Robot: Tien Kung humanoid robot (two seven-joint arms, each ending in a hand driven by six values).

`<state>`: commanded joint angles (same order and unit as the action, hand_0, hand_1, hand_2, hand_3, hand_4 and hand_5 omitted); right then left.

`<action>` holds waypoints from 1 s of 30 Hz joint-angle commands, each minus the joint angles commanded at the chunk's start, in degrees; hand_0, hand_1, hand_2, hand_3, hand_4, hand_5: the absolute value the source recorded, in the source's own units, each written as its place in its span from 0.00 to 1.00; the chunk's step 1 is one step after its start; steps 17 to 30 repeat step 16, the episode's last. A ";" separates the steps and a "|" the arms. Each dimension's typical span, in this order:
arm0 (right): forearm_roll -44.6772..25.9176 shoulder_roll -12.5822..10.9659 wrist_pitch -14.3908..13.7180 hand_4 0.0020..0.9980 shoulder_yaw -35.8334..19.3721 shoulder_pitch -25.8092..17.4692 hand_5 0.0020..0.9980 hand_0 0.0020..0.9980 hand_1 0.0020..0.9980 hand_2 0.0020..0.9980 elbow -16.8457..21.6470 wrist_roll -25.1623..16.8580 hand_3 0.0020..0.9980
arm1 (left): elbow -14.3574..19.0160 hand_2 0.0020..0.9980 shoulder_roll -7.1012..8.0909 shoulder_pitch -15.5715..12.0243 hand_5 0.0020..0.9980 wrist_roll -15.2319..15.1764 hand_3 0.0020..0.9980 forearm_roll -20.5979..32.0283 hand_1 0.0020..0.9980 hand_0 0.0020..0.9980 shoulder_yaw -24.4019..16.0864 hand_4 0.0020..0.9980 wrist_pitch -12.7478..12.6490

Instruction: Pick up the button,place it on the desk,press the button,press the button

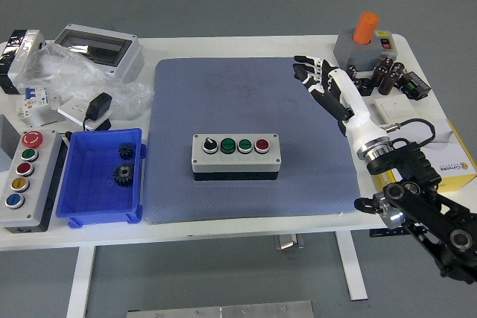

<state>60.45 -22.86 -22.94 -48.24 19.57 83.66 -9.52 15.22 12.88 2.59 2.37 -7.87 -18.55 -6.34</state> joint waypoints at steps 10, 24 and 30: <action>2.16 0.58 -1.46 0.84 -4.02 -6.06 0.75 0.81 0.74 0.77 -1.20 -1.14 0.75 | 0.01 0.56 0.01 -0.04 0.00 0.05 0.55 0.15 0.59 0.64 0.18 0.33 -0.05; -2.63 0.70 -0.32 0.85 -6.94 -7.12 0.75 0.81 0.74 0.77 -1.96 -3.58 0.76 | -0.03 0.57 0.04 -0.11 0.00 0.01 0.55 0.39 0.60 0.64 0.34 0.37 -0.04; -2.63 0.70 -0.32 0.85 -6.94 -7.12 0.75 0.81 0.74 0.77 -1.96 -3.58 0.76 | -0.03 0.57 0.04 -0.11 0.00 0.01 0.55 0.39 0.60 0.64 0.34 0.37 -0.04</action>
